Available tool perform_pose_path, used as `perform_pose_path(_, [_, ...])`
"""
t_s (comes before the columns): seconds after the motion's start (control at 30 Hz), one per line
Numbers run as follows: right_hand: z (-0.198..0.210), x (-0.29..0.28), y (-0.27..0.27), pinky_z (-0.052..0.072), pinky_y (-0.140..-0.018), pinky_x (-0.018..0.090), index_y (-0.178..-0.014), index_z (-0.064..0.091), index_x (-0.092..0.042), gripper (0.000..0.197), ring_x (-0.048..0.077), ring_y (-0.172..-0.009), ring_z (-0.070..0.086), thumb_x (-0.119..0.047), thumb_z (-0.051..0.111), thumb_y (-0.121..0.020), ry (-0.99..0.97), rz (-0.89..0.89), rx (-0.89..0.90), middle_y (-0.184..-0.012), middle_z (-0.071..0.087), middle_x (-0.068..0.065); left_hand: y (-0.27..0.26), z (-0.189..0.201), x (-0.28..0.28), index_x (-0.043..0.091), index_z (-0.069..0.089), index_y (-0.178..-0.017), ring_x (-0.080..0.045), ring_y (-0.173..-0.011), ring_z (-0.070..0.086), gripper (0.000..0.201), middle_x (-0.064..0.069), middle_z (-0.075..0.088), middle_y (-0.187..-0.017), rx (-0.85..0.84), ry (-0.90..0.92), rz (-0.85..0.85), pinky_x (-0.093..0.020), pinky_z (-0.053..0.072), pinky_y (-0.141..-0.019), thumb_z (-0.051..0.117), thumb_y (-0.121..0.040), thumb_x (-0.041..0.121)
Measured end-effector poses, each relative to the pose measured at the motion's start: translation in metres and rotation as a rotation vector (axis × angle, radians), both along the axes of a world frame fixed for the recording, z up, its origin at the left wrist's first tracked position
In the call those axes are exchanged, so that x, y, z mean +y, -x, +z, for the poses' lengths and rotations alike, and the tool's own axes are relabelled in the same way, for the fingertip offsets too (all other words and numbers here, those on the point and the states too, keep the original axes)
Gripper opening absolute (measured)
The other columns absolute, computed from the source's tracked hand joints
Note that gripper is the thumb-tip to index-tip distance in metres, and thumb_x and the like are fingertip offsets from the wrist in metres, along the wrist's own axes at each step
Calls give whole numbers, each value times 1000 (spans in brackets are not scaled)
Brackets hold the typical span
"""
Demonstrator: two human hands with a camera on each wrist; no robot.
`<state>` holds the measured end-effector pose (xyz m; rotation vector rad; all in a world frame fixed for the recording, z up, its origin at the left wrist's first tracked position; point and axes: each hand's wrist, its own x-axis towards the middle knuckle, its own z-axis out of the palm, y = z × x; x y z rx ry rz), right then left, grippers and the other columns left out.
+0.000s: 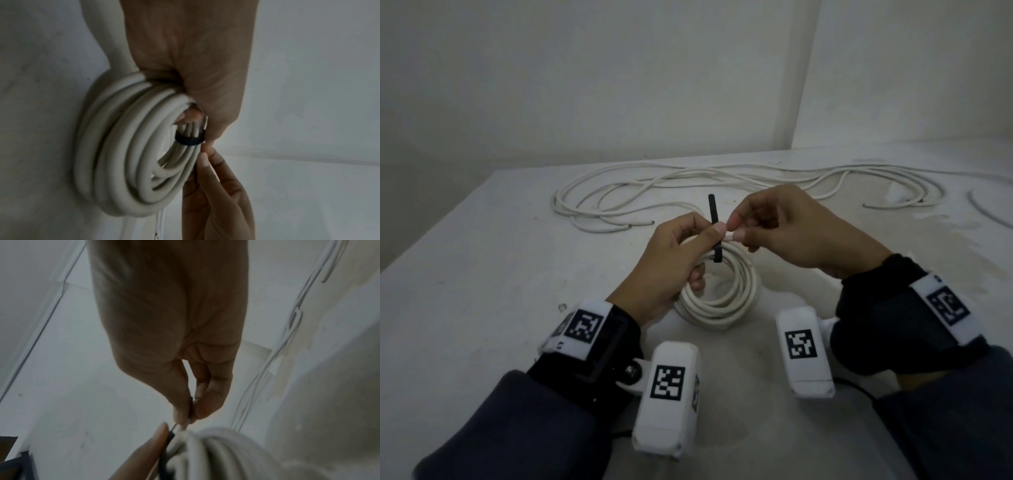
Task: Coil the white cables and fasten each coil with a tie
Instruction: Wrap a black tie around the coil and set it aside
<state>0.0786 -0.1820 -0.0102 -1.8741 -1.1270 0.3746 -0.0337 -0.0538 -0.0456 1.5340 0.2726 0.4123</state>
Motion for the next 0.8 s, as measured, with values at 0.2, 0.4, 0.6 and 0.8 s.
perform_pose_path(0.2, [4, -7, -4, 49, -67, 26, -77, 70, -11, 10, 12, -62, 60, -1, 73, -79, 24, 80, 105, -68, 67, 12, 0, 1, 2, 5, 50, -79, -8, -34, 29, 20, -8, 37, -61, -18, 99, 25, -14, 27, -36, 55, -95, 17])
perform_pose_path(0.4, [-2, -13, -7, 51, -62, 19, -76, 74, -10, 11, 8, -63, 63, 1, 75, -73, -10, 93, 262, -66, 70, 1, 3, 3, 3, 10, 45, -70, -9, -35, 27, 26, -1, 40, -54, -23, 68, -33, -16, 25, -37, 59, -91, 12])
perform_pose_path(0.6, [-1, 3, 3, 49, -65, 24, -88, 73, -8, 18, 16, -71, 62, -23, 62, -90, -184, -17, 454, -78, 68, 7, 5, 8, -1, 11, 54, -72, -9, -35, 30, 19, -14, 50, -66, -34, 2, -73, -17, 26, -38, 60, -90, 10])
perform_pose_path(0.8, [-7, 16, 15, 47, -72, 33, -83, 75, -3, 13, 22, -76, 63, -11, 66, -88, -303, -97, 350, -89, 71, 25, 3, 8, -3, 11, 58, -76, -10, -36, 29, 25, -14, 41, -65, -48, 10, -71, -16, 27, -38, 60, -87, 33])
